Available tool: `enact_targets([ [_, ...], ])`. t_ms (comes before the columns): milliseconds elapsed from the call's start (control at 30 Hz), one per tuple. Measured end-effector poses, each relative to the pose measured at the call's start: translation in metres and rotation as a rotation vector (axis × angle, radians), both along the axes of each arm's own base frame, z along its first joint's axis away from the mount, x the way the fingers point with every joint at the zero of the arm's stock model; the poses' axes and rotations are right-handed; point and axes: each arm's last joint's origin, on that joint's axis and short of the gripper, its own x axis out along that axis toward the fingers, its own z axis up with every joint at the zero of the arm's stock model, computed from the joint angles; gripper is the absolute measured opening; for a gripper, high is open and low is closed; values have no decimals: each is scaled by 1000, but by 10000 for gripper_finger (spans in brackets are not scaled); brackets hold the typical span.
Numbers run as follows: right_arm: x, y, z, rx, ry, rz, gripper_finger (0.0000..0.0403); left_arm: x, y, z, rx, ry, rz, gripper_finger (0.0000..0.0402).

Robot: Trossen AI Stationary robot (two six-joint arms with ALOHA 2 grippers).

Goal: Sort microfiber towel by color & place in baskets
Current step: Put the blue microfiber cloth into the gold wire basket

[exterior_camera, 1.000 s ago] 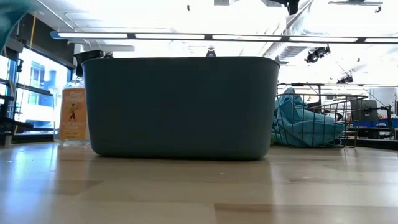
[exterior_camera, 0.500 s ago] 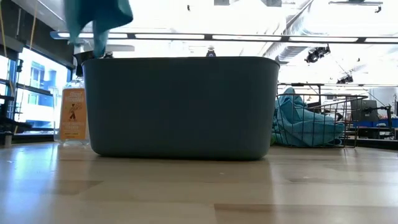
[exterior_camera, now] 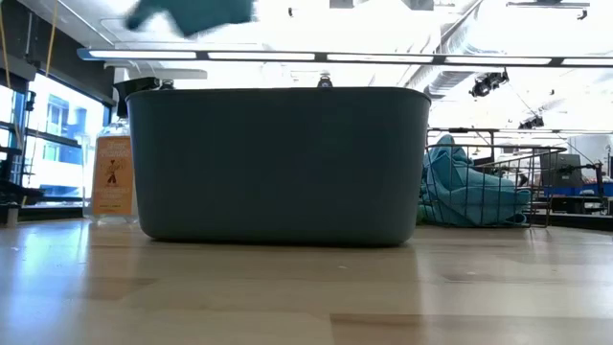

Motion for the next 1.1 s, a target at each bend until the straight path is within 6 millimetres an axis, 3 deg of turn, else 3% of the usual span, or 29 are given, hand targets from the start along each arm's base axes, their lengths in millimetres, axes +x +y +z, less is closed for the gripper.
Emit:
enact_targets([
  [233,26,2,17,-149,177,-1,279,25,16,3,63,-78,15,0],
  [467,50,2,29,-230,217,-29,279,40,29,6,98,-136,54,0],
  [667,71,2,23,-239,250,-100,279,45,40,11,112,-195,130,0],
  [867,79,-1,16,-277,281,-217,279,46,44,15,113,-243,141,0],
  [1100,84,-1,22,-267,182,-180,279,53,44,13,135,-243,133,0],
])
